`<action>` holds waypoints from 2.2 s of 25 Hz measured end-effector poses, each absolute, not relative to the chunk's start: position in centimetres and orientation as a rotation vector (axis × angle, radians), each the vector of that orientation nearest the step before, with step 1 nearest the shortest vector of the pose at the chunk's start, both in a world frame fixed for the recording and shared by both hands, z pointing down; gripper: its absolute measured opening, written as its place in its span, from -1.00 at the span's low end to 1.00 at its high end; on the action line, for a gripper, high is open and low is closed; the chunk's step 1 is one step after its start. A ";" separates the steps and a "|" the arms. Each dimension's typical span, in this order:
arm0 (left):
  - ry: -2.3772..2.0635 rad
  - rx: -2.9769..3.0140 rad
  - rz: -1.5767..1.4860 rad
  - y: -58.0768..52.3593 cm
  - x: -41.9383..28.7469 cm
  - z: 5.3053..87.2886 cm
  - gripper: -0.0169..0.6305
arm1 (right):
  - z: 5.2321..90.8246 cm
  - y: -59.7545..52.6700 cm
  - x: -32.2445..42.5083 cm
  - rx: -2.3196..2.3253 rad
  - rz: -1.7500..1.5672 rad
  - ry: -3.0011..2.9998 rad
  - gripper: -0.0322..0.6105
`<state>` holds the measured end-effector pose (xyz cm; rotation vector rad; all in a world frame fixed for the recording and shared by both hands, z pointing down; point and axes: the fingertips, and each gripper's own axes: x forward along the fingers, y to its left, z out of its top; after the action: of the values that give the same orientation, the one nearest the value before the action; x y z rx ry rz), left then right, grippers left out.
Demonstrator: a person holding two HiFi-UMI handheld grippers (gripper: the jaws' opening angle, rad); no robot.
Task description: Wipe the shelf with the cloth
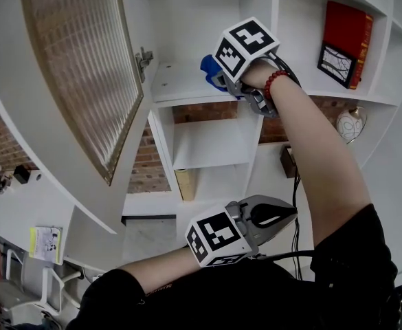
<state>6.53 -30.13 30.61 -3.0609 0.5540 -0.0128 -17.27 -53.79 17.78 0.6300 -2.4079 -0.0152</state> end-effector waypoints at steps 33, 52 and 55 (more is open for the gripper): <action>0.622 -3.059 0.031 -29.7 4.8 29.6 -0.94 | 16.3 -54.6 -17.0 0.670 0.010 -2.547 -0.73; 0.809 -3.017 0.039 -30.8 1.9 30.2 -0.94 | 18.2 -45.1 -27.6 0.202 -0.391 -2.474 -0.72; 0.790 -3.024 0.022 -30.8 2.2 30.2 -0.94 | 18.1 -45.1 -27.8 0.239 -0.375 -2.480 -0.72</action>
<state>2.23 -30.83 30.24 -3.0243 0.7897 0.0224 -27.78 -45.13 18.12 0.2393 -2.4800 -0.3746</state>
